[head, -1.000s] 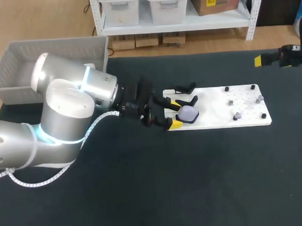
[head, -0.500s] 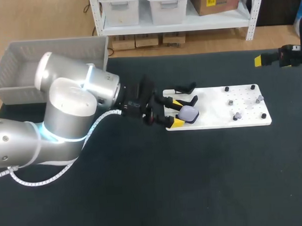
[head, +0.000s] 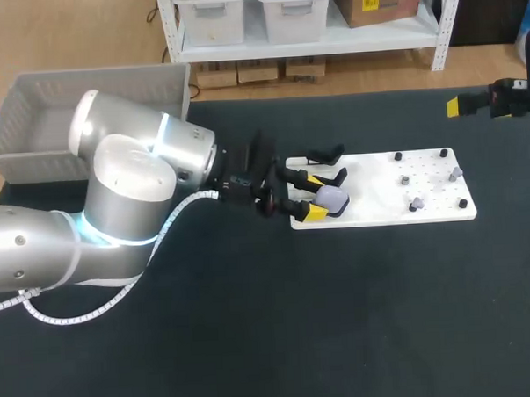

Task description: Pick up each earbud case from the left stands, insert the matching earbuds, close the lid, and place the case in the box.

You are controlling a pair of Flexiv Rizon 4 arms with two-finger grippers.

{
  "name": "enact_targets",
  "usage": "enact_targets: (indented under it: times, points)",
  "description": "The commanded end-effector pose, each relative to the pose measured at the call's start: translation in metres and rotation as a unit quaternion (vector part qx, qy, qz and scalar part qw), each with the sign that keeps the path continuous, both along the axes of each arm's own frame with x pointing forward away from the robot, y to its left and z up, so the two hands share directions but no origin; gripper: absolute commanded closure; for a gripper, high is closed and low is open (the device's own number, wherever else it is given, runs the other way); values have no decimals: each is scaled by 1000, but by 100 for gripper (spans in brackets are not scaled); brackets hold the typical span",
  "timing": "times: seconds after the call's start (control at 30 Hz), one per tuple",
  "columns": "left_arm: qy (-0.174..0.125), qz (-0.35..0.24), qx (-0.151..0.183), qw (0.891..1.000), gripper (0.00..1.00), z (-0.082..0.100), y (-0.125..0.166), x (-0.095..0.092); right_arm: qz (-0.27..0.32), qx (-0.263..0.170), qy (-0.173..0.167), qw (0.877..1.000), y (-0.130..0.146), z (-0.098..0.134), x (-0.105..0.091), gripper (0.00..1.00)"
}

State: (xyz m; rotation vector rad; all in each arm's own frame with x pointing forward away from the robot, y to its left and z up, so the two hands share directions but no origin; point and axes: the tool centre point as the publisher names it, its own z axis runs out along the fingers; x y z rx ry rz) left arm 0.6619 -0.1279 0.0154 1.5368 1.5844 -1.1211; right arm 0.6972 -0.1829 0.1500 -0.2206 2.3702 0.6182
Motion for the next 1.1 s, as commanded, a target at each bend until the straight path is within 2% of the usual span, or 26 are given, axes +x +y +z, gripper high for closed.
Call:
enact_targets:
  times: [0.03, 0.43, 0.53, 0.8, 0.87, 0.9, 0.97, 1.1]
  points:
    - [2, -4, 1, 1000, 40, -3, -3, 5, 1, 1, 0, 1000, 0, -1, 0, 0]
    - [3, -9, 0, 1000, 49, -3, -5, 4, 1, 1, 0, 1000, 0, -1, 0, 0]
    - [3, -10, 0, 1000, 48, -3, -6, 5, 1, 1, 0, 1000, 0, -1, 0, 0]
    - [2, -16, 2, 1000, 56, -3, -9, 6, 1, 1, 0, 1000, 0, -1, 0, 0]
    - [1, -18, 3, 1000, 63, -3, -9, 6, 1, 1, 0, 1000, 0, -1, 0, 0]
    - [1, -18, 3, 1000, 70, -3, -10, 5, 1, 1, 0, 1000, 0, -1, 0, 0]
    - [0, -18, 3, 1000, 100, -3, -10, 5, 1, 1, 0, 1000, 0, -1, 0, 0]
    - [-5, -17, 1, 1000, 100, 1, -6, 2, 1, 1, 0, 1000, 0, -1, 0, 0]
